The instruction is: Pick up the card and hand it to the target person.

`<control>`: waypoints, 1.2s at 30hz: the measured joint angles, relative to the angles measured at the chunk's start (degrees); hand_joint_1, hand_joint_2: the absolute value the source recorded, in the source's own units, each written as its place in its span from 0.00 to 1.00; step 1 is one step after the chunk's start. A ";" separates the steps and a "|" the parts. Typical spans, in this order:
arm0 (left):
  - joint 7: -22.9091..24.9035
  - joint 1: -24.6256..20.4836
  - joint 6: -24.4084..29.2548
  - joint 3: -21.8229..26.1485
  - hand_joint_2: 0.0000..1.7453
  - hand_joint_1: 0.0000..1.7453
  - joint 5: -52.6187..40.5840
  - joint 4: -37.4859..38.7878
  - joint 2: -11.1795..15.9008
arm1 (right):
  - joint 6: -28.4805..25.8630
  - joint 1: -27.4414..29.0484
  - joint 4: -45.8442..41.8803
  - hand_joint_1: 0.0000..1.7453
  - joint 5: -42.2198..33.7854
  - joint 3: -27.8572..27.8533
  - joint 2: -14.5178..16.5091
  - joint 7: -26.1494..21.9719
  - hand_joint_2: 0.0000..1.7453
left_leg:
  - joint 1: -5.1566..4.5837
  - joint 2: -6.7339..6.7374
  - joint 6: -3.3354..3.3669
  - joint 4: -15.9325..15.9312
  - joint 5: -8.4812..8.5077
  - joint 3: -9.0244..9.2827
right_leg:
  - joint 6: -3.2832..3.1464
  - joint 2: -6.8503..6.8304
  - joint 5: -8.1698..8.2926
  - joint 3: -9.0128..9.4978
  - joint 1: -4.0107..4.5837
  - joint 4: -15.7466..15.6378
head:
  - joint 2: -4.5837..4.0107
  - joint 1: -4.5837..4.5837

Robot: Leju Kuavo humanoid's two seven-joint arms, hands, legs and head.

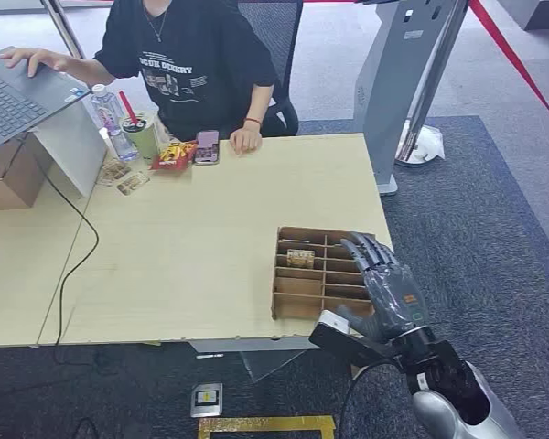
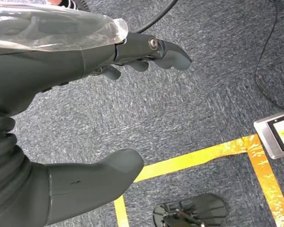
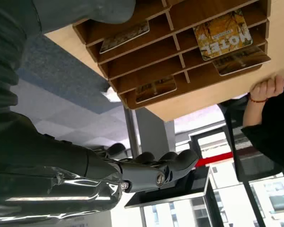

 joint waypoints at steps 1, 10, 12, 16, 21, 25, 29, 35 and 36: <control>-0.01 0.00 -0.01 0.00 1.00 0.00 -0.04 0.00 -0.01 | -0.15 -0.03 0.33 0.20 -0.17 0.04 -0.01 -0.10 1.00 | 0.00 0.00 0.00 0.00 0.00 0.00 | 0.00 0.00 0.00 0.00 0.00 0.00 | 0.00 0.00; -0.16 -0.07 -0.46 0.00 1.00 0.00 -0.58 0.00 -0.12 | -2.22 -0.82 4.13 0.34 -1.24 0.79 0.00 -0.99 1.00 | 0.00 0.00 0.00 0.00 0.00 0.00 | 0.00 0.00 0.00 0.00 0.00 0.00 | 0.00 0.01; -0.16 -0.12 -0.47 0.00 1.00 0.00 -0.64 0.00 -0.15 | -2.37 -1.15 5.01 0.34 -1.61 0.94 0.00 -1.25 1.00 | 0.00 0.00 0.00 0.00 0.00 0.00 | 0.00 0.00 0.00 0.00 0.00 0.00 | 0.00 0.01; -0.16 -0.18 -0.47 0.00 1.00 0.00 -0.70 0.00 -0.19 | -2.70 -1.74 6.60 0.35 -2.04 1.20 0.00 -1.74 1.00 | 0.00 0.00 0.00 0.00 0.00 0.00 | 0.00 0.00 0.00 0.01 0.00 0.00 | 0.00 0.00; -0.07 -0.19 -0.47 0.00 1.00 0.00 -0.58 0.00 -0.23 | -2.78 -2.49 8.30 0.34 -1.86 1.48 0.00 -1.79 1.00 | 0.00 0.00 0.00 0.00 0.00 0.00 | 0.00 0.00 0.00 0.00 0.00 0.00 | 0.00 0.01; 0.03 -0.20 -0.47 0.00 1.00 0.00 -0.54 0.00 -0.24 | -2.77 -3.16 9.52 0.35 -0.72 1.56 0.00 -1.57 1.00 | 0.00 0.00 0.00 0.00 0.00 0.00 | 0.00 0.00 0.00 0.00 0.00 0.00 | 0.00 0.01; 0.03 -0.20 -0.47 0.00 1.00 0.00 -0.50 0.00 -0.25 | -2.73 -3.81 10.77 0.36 0.72 1.69 0.06 -1.04 1.00 | 0.00 0.00 0.00 0.00 0.00 0.00 | 0.00 0.00 0.00 0.01 0.00 0.00 | 0.00 0.01; 0.03 -0.20 -0.46 0.00 1.00 0.00 -0.41 0.00 -0.27 | -2.66 -4.41 12.20 0.38 3.60 2.00 0.40 0.27 1.00 | 0.00 0.00 0.00 0.00 0.00 0.00 | 0.00 0.00 0.00 0.00 0.00 0.00 | 0.00 0.01; 0.03 -0.20 -0.45 0.00 1.00 0.00 -0.39 0.00 -0.27 | -2.57 -4.48 12.37 0.38 4.13 2.07 0.44 0.54 1.00 | 0.00 0.00 0.00 0.00 0.00 0.00 | 0.00 0.00 0.00 0.00 0.00 0.00 | 0.00 0.01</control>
